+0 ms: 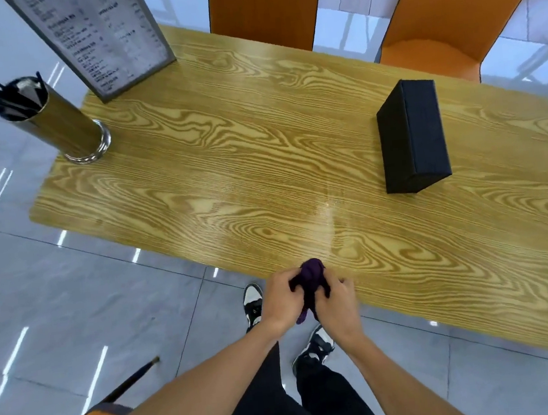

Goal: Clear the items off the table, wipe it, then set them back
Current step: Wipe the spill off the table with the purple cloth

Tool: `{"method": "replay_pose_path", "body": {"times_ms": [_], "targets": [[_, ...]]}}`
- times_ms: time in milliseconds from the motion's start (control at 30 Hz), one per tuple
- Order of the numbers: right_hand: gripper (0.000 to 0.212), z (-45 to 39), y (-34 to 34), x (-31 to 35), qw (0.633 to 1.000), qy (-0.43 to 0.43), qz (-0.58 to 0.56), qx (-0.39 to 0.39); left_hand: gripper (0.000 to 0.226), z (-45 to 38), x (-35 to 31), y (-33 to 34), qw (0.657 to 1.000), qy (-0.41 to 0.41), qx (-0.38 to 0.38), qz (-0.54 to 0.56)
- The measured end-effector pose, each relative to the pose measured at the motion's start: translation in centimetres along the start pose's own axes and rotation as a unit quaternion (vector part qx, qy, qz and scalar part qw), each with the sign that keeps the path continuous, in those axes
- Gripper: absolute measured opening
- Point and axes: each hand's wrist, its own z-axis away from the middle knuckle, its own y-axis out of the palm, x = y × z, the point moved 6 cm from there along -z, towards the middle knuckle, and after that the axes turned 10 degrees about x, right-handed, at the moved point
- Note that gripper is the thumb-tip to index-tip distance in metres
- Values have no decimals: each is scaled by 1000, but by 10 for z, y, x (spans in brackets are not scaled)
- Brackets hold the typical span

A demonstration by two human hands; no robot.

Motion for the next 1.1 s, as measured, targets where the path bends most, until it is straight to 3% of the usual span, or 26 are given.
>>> {"method": "replay_pose_path", "body": {"times_ms": [167,267,400,600,900,1100], "targets": [[39,-9,34,48,993,-13,-94,69,26,11,34,-48,988,-91,-63,108],[34,-15,50,79,976,22,-171,133,15,18,48,-87,974,-124,-92,168],[29,-40,54,122,964,28,-218,148,15,9,45,-139,965,-109,-106,214],[42,-90,52,202,977,-22,-167,130,19,-23,15,-207,955,-52,-142,257],[45,-112,72,258,973,-28,-136,187,34,-46,16,-258,965,-61,-145,208],[40,-106,92,279,962,-45,-117,243,31,-40,24,-287,965,-100,-186,158]]}}
